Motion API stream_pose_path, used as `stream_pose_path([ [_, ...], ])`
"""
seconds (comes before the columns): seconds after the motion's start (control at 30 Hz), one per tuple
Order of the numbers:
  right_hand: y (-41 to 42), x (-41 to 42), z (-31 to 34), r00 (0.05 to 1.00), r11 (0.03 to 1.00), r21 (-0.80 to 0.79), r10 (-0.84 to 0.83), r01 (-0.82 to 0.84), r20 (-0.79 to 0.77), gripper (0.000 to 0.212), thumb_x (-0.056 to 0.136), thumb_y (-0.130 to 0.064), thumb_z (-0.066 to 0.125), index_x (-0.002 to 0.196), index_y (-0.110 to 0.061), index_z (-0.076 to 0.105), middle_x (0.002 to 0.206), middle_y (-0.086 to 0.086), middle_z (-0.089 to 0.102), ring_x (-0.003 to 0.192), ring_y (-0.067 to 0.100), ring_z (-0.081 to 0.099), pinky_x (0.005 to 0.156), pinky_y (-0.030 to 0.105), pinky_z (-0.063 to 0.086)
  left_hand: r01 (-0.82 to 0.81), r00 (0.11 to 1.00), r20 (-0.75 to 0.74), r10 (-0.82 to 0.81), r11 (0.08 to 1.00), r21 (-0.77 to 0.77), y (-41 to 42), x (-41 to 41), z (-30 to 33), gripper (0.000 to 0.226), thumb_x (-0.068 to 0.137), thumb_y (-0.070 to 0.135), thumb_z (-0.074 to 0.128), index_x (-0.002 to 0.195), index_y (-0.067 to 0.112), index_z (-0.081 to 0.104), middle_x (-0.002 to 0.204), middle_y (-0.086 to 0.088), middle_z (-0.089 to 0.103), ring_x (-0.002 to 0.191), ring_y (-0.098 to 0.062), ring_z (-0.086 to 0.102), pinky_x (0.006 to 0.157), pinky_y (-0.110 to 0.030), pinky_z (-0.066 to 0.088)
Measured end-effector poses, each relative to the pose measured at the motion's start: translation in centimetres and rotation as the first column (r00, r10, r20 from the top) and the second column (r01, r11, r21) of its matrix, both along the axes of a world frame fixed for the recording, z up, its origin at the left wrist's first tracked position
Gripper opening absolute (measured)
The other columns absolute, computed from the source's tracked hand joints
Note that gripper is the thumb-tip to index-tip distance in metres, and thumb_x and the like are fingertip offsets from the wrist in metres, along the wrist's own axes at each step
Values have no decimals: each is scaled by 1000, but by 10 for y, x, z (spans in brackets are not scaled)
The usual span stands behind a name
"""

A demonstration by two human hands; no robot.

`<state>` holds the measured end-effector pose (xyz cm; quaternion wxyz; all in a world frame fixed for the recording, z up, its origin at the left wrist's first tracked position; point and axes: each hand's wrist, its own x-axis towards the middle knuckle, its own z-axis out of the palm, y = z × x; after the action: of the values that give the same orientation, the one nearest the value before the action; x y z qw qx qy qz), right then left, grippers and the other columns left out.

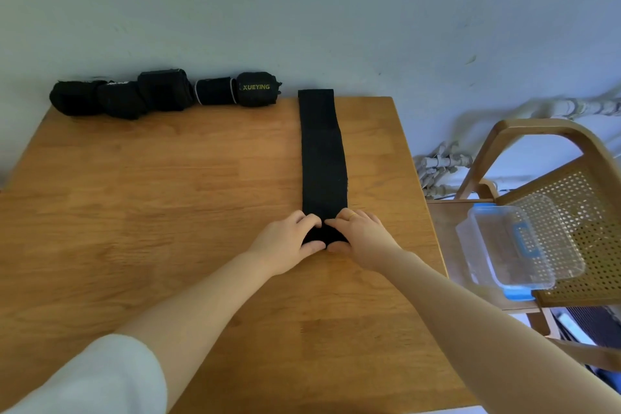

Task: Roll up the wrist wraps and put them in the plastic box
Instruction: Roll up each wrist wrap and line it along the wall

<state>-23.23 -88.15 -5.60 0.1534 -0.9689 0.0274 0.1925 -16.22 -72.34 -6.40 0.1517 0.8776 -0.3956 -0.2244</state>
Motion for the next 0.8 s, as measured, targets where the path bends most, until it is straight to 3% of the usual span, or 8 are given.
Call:
stream_pose_path([
  [0.1, -1, 1, 7, 995, 985, 139, -96, 100, -38, 43, 94, -32, 55, 132, -19, 41, 127, -1, 52, 118, 19, 47, 99, 33, 36, 6, 999, -31, -7, 1000, -11, 3, 0, 2, 44, 94, 36, 53, 133, 20, 44, 130, 4, 45, 101, -14, 55, 82, -28, 50],
  [0.23, 7, 2, 10, 992, 991, 115, -63, 75, -107, 38, 96, -31, 52, 131, -16, 43, 123, 3, 54, 111, 19, 49, 90, 31, 41, 59, 996, 63, -58, 998, -20, 5, 0, 2, 45, 92, 32, 57, 134, 19, 48, 133, 5, 46, 122, -13, 44, 99, -27, 41],
  [0.33, 10, 4, 8, 986, 992, 110, -45, 64, -162, 38, 99, -32, 47, 133, -15, 43, 123, 5, 54, 106, 19, 51, 85, 29, 44, 94, 992, 81, -95, 995, 20, 10, -1, 5, 45, 95, 32, 52, 137, 19, 44, 132, 2, 50, 119, -15, 48, 97, -29, 43],
  [0.43, 14, 2, 7, 976, 990, 122, -50, 77, -210, 40, 101, -34, 40, 136, -14, 43, 127, 5, 49, 105, 20, 53, 86, 30, 45, 125, 992, -1, -125, 992, 24, 15, -1, 9, 43, 97, 29, 48, 138, 21, 37, 133, -1, 52, 113, -17, 55, 90, -33, 49],
  [0.53, 18, -1, 1, 985, 998, 8, -58, 60, -159, 41, 102, -38, 32, 136, -19, 45, 132, 3, 44, 118, 23, 45, 100, 37, 36, 155, 988, -33, -154, 987, 36, 16, -3, 8, 42, 101, 28, 39, 142, 25, 33, 130, -2, 53, 108, -17, 55, 88, -34, 50],
  [0.6, 16, 0, -2, 977, 993, -32, -119, 116, -174, 40, 103, -39, 29, 134, -22, 47, 128, 2, 49, 121, 23, 42, 102, 39, 30, 129, 990, 47, -130, 992, 15, 13, -6, 4, 42, 102, 27, 36, 143, 24, 34, 133, -2, 48, 114, -18, 50, 93, -34, 47],
  [0.73, 15, 7, -7, 919, 904, 167, -381, 392, -95, 28, 98, -40, 44, 117, -19, 49, 106, 1, 60, 93, 17, 57, 89, 36, 47, 121, 966, 220, -137, 989, 84, 7, -16, -4, 62, 96, 42, 45, 149, 16, 24, 144, -2, 35, 131, -19, 35, 106, -33, 34],
  [0.8, 19, 7, -10, 918, 914, 122, -395, 388, 41, 23, 97, -36, 48, 112, -19, 53, 108, 0, 56, 96, 16, 54, 87, 32, 45, 105, 968, 215, -126, 988, 109, 7, -17, -7, 72, 93, 42, 53, 150, 15, 18, 142, -1, 39, 129, -17, 39, 107, -32, 33],
])
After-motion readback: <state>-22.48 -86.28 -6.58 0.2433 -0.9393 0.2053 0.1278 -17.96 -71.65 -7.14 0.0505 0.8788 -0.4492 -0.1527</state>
